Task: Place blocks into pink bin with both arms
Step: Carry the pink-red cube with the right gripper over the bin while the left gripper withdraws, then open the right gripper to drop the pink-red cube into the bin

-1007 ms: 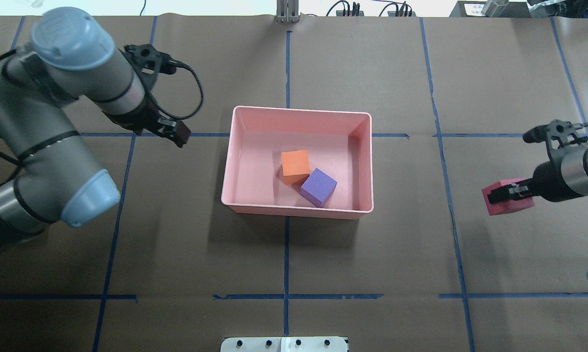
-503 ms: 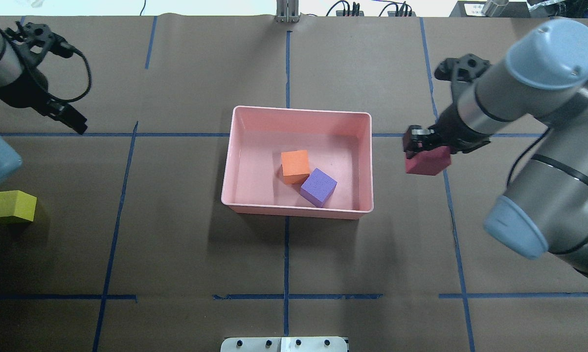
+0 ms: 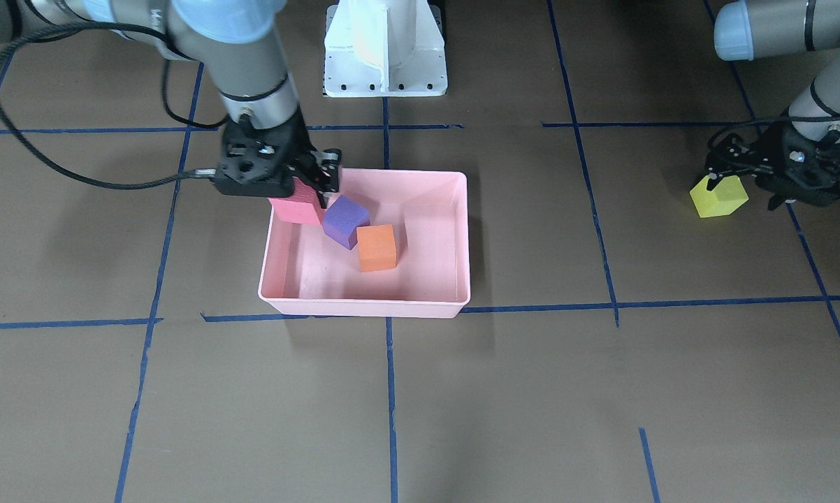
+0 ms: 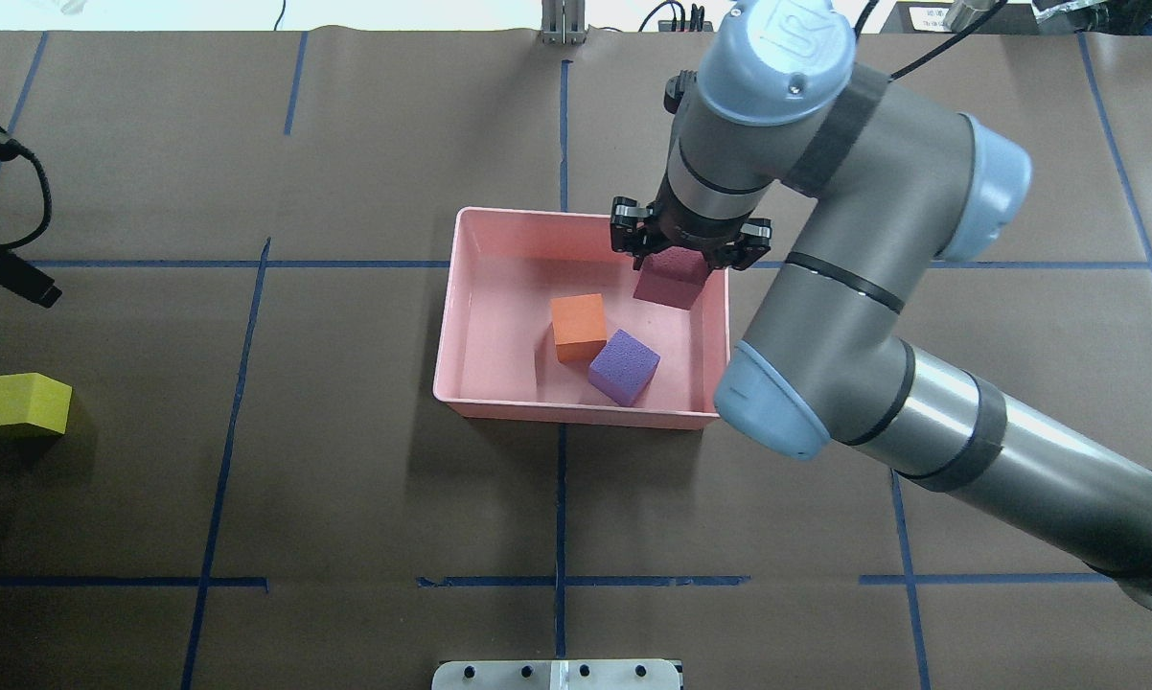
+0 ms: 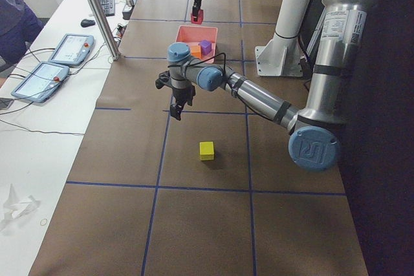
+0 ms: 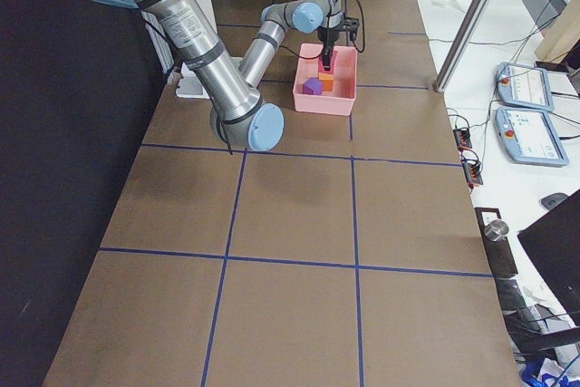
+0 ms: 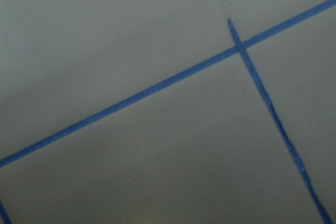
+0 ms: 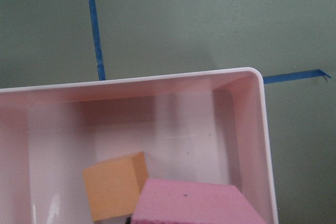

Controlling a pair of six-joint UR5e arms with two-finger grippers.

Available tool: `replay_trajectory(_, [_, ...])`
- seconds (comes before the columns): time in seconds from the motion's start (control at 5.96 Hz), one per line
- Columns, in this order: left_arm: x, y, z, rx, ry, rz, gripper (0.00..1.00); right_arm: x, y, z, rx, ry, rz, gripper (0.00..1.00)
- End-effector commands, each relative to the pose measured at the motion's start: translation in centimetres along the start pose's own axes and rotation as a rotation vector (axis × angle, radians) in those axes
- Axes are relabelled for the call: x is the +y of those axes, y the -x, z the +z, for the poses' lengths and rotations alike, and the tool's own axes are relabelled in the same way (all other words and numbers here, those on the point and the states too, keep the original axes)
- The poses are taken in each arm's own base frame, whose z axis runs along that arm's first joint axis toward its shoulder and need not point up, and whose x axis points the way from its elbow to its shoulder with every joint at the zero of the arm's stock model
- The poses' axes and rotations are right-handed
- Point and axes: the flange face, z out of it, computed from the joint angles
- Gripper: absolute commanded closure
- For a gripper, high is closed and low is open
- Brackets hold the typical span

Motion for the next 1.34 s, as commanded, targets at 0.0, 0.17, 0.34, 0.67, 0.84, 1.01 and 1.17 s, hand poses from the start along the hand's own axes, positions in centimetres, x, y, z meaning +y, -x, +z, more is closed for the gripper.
replay_trajectory(0.0, [3.9,1.7,1.3,-0.001,0.001,-0.01,0.0,-0.5,1.4,1.2,-0.003,-0.032,-0.003,0.0])
replay_trajectory(0.17, [4.9,2.1,1.7,-0.004,0.015,-0.088,0.0,-1.2,0.6,1.2,0.003,-0.029,-0.013,0.0])
replay_trajectory(0.34, [7.3,3.0,2.3,-0.002,-0.003,-0.104,0.0,-3.3,-1.9,0.9,0.012,-0.018,-0.051,0.0])
replay_trajectory(0.67, [12.1,4.5,3.2,0.021,-0.086,-0.269,0.0,-8.1,-10.6,-0.6,0.027,0.006,-0.168,0.0])
replay_trajectory(0.84, [12.9,5.1,4.6,0.047,-0.13,-0.394,0.0,-9.8,-14.9,-1.5,0.028,0.013,-0.216,0.0])
replay_trajectory(1.01, [13.1,5.7,6.5,0.069,-0.15,-0.477,0.0,-10.5,-17.9,-2.3,0.026,0.016,-0.264,0.0])
replay_trajectory(1.17, [12.7,3.6,8.9,0.021,-0.15,-0.507,0.0,-11.2,-21.0,-3.0,0.022,0.023,-0.304,0.0])
